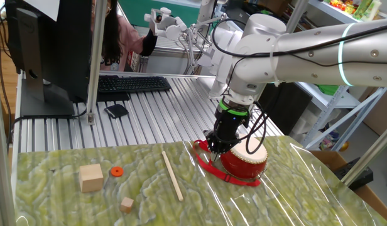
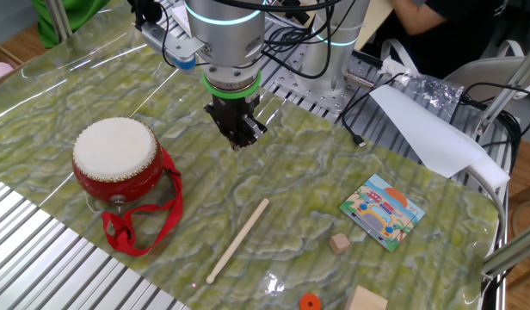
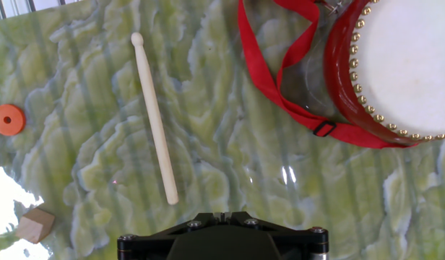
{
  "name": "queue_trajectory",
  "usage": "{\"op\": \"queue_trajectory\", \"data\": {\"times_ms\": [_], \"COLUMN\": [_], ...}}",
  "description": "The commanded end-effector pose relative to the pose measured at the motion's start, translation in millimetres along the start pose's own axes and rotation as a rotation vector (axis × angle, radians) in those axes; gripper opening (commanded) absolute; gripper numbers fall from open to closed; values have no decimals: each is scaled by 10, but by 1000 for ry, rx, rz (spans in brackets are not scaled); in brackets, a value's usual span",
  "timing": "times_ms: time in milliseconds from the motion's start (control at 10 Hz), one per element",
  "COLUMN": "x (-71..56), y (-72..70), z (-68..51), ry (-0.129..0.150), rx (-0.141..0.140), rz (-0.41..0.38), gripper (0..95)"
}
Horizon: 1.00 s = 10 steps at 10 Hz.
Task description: Play the drum
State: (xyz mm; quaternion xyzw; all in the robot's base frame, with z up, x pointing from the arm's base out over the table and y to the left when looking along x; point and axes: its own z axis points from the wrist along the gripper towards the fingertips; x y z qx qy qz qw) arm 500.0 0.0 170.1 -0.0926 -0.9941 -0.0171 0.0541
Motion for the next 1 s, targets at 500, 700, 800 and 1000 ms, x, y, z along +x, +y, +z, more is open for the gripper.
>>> {"op": "queue_trajectory", "data": {"times_ms": [500,700,800,1000], "x": [1,1,1,2], "y": [-1,-2,-2,-2], "z": [0,0,-1,-2], "ry": [-1,-1,-1,-1], "rx": [0,0,0,0], "rz": [-6,-9,-10,-12], "gripper": [0,0,0,0]}}
